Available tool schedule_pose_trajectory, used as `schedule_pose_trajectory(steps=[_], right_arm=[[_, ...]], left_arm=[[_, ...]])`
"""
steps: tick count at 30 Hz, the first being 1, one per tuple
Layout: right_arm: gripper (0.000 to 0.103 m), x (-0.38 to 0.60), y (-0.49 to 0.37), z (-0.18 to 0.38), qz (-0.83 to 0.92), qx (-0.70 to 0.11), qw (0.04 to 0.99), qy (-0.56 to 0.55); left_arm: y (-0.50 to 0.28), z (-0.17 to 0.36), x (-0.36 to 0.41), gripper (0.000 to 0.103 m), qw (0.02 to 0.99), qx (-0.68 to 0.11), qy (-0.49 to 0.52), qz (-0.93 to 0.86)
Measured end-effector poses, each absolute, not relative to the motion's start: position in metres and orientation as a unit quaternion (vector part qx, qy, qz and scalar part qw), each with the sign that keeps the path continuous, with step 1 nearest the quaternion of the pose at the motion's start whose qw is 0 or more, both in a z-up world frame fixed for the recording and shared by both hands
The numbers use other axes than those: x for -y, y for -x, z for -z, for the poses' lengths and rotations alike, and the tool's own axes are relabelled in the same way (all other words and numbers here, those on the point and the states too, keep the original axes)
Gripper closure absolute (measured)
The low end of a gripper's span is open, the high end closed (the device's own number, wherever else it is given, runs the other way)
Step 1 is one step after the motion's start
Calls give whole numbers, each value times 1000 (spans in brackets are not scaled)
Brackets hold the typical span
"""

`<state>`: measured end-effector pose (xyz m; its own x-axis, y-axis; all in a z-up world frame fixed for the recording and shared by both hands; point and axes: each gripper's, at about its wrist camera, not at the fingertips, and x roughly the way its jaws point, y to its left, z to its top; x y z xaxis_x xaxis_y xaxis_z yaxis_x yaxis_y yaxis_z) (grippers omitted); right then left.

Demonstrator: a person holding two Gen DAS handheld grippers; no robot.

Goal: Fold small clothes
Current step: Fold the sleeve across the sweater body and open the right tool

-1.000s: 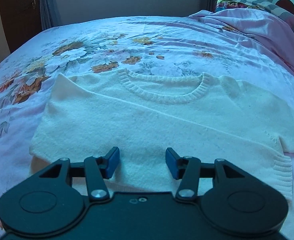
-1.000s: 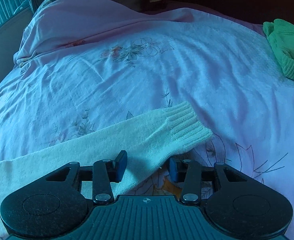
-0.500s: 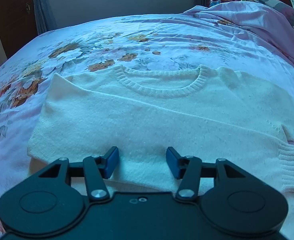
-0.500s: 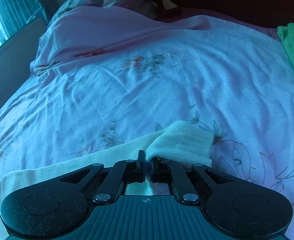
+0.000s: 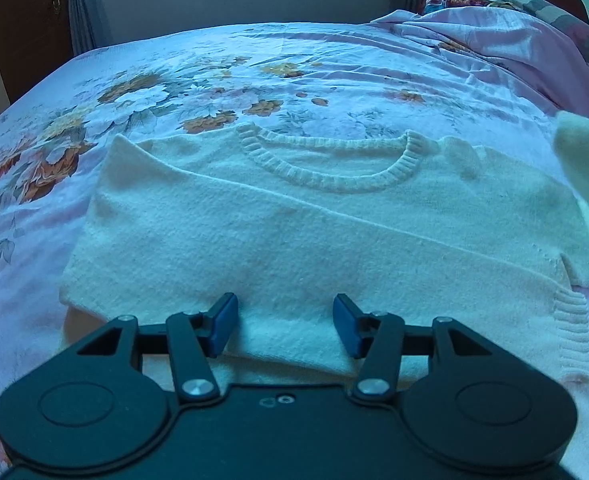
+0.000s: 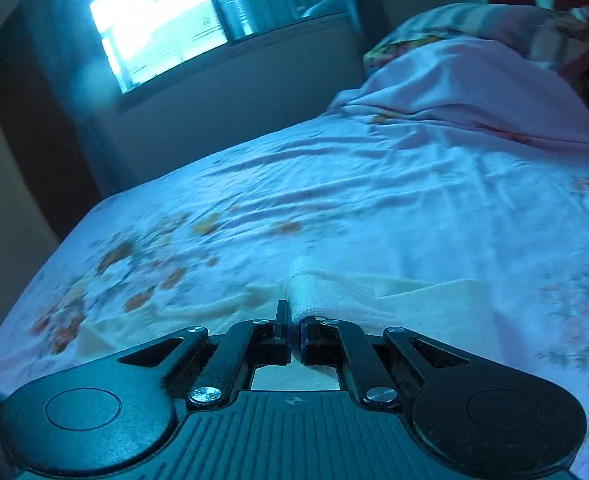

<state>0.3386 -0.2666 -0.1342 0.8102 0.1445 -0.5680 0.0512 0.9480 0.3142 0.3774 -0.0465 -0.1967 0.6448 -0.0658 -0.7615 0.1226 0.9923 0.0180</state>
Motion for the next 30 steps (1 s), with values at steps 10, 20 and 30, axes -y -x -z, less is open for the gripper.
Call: schedule_pose_trajectory(steps=[10, 20, 30], right_arm=[[90, 218, -313, 194, -136, -407, 891, -148], [55, 271, -268, 177, -60, -362, 914, -174], [55, 292, -243, 187, -36, -362, 909, -203]], left_arm=[[-376, 192, 39, 52, 902, -426, -8, 65], [-367, 171, 31, 52, 870, -449, 131, 154], [-377, 197, 89, 86, 832, -497, 162, 185]])
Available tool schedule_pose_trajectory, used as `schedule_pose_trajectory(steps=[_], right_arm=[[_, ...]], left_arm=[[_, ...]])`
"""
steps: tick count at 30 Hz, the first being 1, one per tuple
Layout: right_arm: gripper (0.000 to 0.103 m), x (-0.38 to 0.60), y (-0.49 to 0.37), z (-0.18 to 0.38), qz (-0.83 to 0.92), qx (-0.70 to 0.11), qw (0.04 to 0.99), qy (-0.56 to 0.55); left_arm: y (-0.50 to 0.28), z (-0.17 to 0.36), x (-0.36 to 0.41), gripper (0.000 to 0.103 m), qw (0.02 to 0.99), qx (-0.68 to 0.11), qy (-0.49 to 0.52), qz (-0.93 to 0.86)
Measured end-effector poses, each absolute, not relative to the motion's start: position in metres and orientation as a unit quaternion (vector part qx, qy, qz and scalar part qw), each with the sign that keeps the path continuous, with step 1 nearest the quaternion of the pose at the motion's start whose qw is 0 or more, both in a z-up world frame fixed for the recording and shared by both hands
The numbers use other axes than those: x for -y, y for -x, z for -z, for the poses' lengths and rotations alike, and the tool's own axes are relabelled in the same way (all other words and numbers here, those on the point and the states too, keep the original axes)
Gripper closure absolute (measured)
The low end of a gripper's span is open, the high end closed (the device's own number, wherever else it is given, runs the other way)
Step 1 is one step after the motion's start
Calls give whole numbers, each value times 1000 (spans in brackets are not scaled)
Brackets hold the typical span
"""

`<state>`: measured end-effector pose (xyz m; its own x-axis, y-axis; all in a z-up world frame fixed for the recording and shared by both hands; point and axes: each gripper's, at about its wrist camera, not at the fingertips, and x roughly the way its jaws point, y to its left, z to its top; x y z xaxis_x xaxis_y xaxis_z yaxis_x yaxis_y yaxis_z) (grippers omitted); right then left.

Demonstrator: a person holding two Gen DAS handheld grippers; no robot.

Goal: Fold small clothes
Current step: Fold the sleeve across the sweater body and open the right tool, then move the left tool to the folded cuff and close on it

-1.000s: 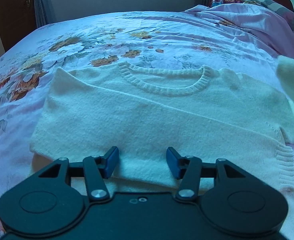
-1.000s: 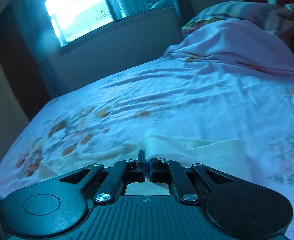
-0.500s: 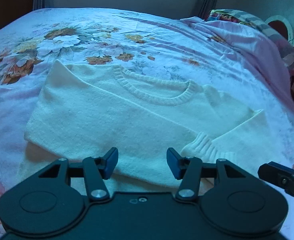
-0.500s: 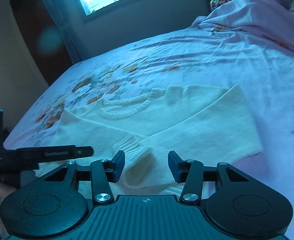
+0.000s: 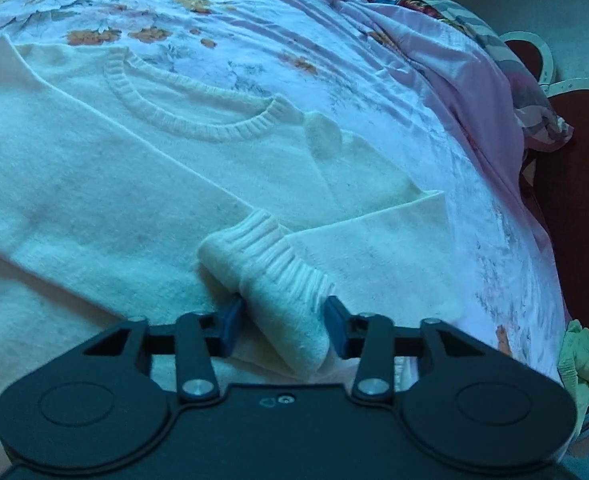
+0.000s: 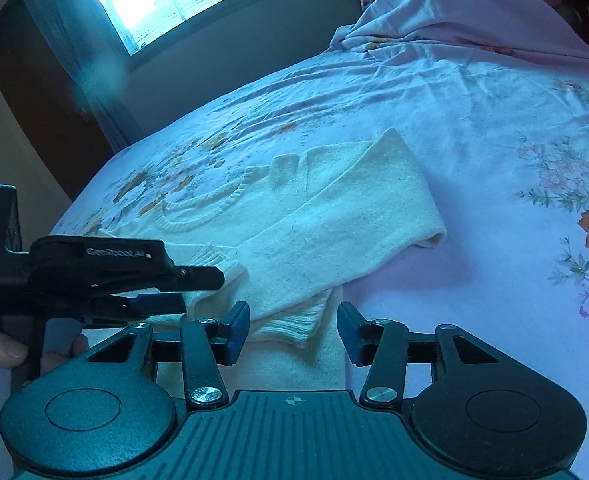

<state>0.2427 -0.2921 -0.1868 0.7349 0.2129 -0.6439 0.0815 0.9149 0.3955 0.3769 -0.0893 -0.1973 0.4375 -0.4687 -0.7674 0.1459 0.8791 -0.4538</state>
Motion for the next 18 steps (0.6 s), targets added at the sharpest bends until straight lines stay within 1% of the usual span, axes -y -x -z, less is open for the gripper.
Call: schedule_pose_trajectory(steps=[1, 2, 4, 6, 9, 11, 13, 18], right_arm=[[55, 294, -241, 187, -33, -361, 908, -207], [55, 296, -240, 186, -31, -360, 908, -211], [55, 299, -239, 184, -24, -355, 911, -210], [55, 301, -239, 182, -19, -348, 913, -211], [55, 302, -244, 177, -14, -339, 916, -213], [55, 298, -250, 175, -16, -336, 918, -210], [55, 291, -256, 175, -19, -334, 920, -204], [55, 269, -287, 180, -19, -341, 924, -171]], left_arm=[[-378, 200, 91, 94, 834, -496, 163, 179], [-379, 201, 90, 96, 837, -492, 165, 175], [-376, 192, 84, 97, 852, -466, 172, 168], [-370, 173, 70, 98, 877, -421, 175, 153], [-362, 145, 34, 98, 901, -366, 191, 132], [-353, 140, 9, 98, 913, -347, 183, 112], [-344, 145, -13, 98, 919, -345, 172, 88], [-340, 182, -40, 98, 898, -397, 175, 67]])
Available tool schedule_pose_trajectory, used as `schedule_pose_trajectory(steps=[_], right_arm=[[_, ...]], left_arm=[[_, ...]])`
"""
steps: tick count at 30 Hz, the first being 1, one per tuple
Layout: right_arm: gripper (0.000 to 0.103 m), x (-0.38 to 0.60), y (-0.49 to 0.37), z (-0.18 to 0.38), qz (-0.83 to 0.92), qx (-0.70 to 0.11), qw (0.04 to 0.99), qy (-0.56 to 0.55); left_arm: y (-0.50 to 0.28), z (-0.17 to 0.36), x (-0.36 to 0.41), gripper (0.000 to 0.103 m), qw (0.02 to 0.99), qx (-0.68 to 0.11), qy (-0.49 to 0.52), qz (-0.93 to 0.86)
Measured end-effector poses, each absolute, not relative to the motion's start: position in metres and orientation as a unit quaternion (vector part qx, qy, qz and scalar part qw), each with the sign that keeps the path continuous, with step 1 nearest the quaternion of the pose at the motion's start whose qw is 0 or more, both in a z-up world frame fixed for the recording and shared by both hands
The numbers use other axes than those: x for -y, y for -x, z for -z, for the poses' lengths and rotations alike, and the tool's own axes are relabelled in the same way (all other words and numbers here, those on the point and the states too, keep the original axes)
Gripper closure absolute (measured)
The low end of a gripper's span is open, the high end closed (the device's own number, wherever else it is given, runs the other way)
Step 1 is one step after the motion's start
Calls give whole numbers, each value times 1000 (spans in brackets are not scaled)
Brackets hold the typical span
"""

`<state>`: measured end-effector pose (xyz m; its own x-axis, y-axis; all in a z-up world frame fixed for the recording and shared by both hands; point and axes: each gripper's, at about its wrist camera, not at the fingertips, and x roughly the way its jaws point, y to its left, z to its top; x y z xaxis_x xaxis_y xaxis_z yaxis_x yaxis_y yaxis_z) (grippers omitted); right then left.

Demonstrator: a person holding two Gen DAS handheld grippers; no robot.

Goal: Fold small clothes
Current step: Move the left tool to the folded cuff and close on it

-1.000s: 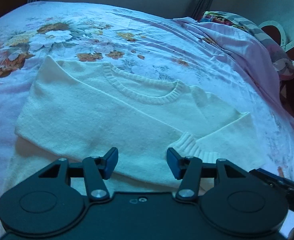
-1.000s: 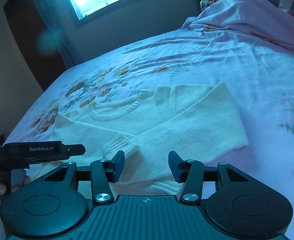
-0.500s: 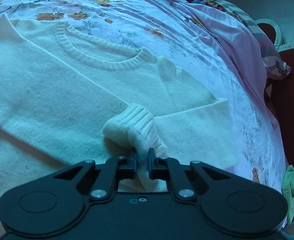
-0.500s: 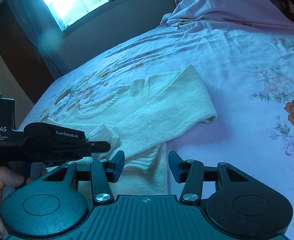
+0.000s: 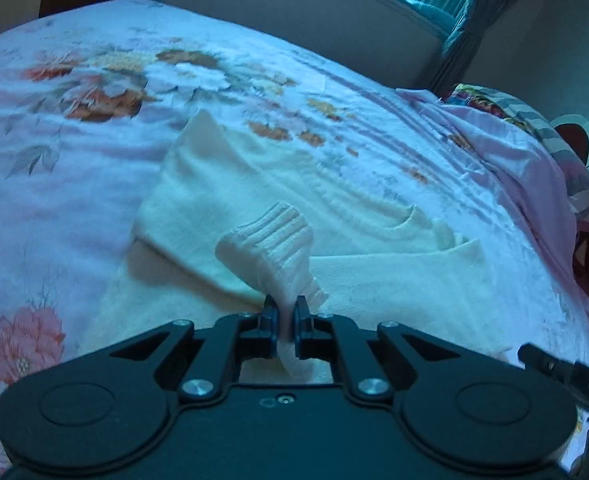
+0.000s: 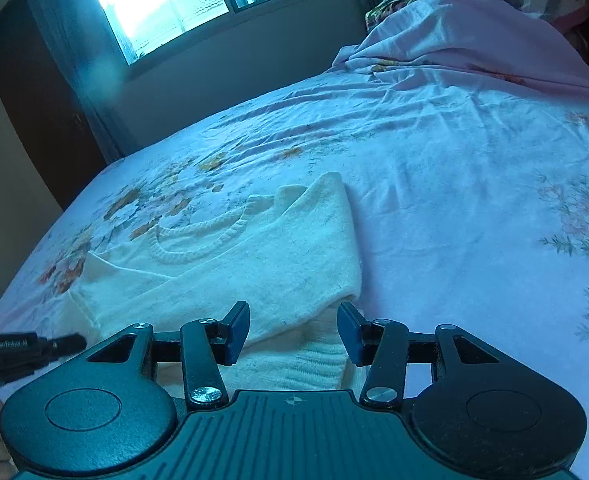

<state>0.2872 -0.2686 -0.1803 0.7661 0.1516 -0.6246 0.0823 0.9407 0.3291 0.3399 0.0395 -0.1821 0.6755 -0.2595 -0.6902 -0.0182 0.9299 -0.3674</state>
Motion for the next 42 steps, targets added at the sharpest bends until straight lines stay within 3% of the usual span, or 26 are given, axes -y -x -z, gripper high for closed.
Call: schedule_pose_trajectory(steps=[8, 11, 20, 26, 36, 42], right_arm=[[55, 260, -353, 186, -6, -348, 925, -150], [55, 249, -371, 218, -4, -422, 900, -114], [55, 221, -356, 209, -33, -407, 909, -78], [55, 202, -350, 204, -58, -405, 906, -108], [55, 64, -344, 214, -189, -411, 890, -52], [55, 70, -332, 205, -204, -402, 889, -76]], left_arm=[[-334, 184, -56, 97, 900, -385, 194, 67], [-332, 197, -59, 82, 893, -409, 177, 59], [-301, 181, -97, 79, 890, -410, 196, 28], [-300, 164, -90, 62, 893, -398, 202, 53], [-302, 152, -137, 61, 895, -388, 220, -17], [-307, 164, -137, 59, 882, -407, 236, 7]])
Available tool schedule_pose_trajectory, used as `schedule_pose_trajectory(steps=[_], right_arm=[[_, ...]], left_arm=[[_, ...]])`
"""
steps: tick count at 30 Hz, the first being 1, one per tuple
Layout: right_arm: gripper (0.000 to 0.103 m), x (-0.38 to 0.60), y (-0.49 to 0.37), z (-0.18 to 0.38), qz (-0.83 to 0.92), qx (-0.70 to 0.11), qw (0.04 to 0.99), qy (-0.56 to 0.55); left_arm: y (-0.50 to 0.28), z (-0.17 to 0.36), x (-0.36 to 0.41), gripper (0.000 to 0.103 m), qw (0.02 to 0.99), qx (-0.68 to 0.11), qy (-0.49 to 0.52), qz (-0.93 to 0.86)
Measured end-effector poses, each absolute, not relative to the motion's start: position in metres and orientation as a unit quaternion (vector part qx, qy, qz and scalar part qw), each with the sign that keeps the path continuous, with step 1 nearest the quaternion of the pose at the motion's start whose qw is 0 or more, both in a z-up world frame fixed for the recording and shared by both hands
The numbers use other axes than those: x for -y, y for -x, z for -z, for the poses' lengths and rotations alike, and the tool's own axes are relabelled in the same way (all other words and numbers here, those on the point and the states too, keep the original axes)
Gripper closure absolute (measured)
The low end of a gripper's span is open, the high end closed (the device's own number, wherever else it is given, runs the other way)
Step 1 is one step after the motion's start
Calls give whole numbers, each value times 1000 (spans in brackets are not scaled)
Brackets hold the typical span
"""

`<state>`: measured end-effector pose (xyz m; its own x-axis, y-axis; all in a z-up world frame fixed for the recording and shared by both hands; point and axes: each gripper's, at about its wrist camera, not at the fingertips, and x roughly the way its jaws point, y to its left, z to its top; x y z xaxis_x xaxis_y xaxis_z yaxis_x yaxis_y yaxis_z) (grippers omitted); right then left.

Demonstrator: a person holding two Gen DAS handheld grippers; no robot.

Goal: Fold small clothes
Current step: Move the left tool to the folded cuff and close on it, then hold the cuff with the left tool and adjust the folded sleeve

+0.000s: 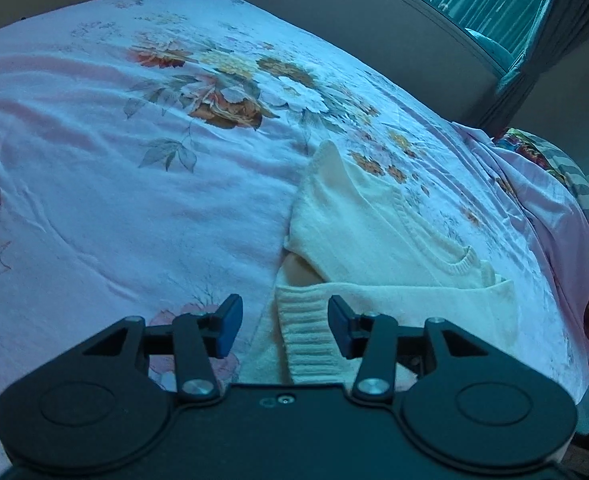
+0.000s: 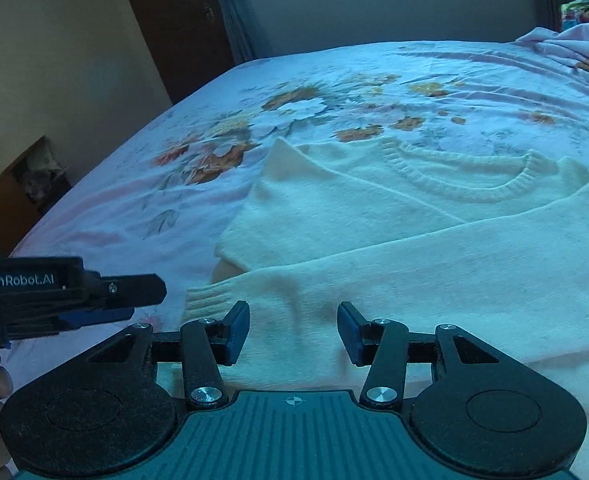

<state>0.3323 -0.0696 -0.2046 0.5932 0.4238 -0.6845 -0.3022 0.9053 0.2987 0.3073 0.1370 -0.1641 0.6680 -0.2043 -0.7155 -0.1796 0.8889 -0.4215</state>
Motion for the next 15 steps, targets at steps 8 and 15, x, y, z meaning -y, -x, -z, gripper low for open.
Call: schedule_pose_trajectory(steps=[8, 15], right_arm=[[55, 180, -339, 199, -77, -394, 913, -76], [55, 246, -361, 226, 5, -413, 910, -45]], left_arm=[[-317, 189, -102, 73, 880, -428, 204, 28], [-339, 200, -80, 90, 899, -408, 161, 5]])
